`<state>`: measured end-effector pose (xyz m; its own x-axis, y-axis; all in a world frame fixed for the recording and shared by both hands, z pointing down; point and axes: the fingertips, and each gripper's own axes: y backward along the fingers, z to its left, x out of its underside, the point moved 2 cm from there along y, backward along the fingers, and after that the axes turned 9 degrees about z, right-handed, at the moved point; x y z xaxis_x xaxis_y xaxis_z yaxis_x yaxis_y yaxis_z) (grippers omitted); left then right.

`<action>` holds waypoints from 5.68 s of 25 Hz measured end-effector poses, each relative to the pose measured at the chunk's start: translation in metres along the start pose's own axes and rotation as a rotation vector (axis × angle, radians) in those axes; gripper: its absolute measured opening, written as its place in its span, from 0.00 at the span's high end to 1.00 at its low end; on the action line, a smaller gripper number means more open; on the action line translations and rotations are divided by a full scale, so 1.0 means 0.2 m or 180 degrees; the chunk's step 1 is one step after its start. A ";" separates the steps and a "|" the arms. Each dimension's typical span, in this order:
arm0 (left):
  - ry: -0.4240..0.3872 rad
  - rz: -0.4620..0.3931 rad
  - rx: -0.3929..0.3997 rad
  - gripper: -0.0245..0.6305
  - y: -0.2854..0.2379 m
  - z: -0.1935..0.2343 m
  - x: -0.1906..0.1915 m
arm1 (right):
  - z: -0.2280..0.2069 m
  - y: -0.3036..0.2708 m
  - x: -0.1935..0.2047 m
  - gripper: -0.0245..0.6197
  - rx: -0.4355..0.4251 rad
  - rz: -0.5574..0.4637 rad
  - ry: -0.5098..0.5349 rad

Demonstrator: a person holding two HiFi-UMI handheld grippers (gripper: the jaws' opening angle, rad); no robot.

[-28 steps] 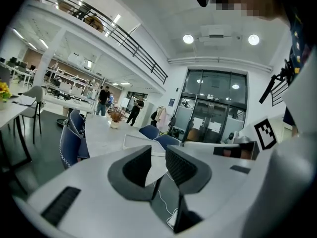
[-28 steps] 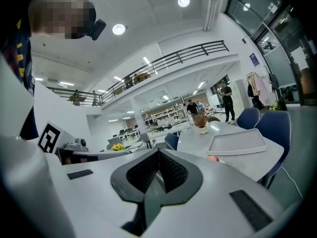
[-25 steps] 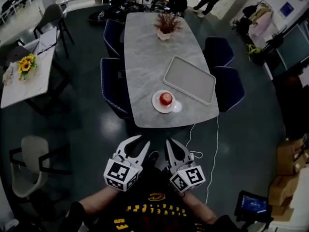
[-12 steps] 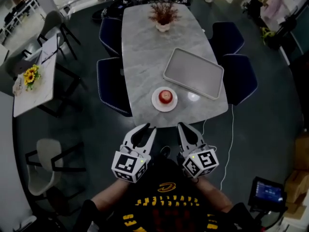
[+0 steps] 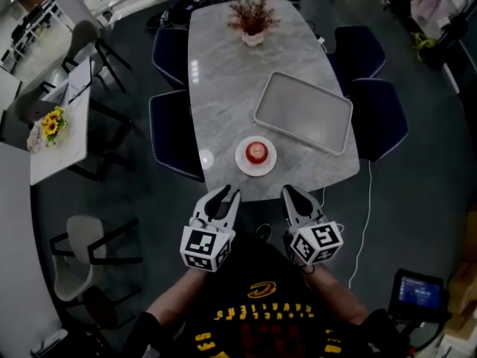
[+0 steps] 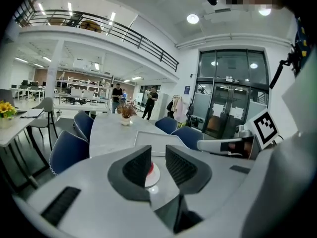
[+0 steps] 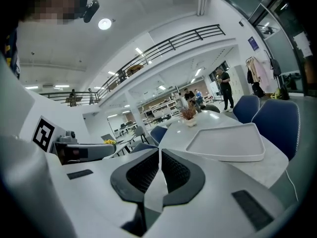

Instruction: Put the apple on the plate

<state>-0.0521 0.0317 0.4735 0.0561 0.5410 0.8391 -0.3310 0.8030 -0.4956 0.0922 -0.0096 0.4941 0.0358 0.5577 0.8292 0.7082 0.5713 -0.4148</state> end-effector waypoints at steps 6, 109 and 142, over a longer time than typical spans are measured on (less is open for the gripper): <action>0.0032 0.0271 0.0017 0.82 -0.22 0.16 0.09 | -0.13 -0.16 0.08 0.95 0.0138 0.0176 -0.0019; 0.0379 0.0775 0.1379 0.82 -1.09 0.07 -0.57 | -0.76 -0.18 -0.48 0.89 0.1072 -0.0472 -0.1447; 0.0415 0.1343 0.1069 0.82 -1.91 0.10 -0.46 | -1.50 -0.59 -0.42 0.90 0.1025 -0.0018 -0.1806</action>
<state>0.0502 -0.3296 0.5911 -0.0372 0.8420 0.5381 -0.6311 0.3977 -0.6660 0.2173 -0.3039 0.5849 -0.4075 0.7352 0.5417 0.4574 0.6777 -0.5757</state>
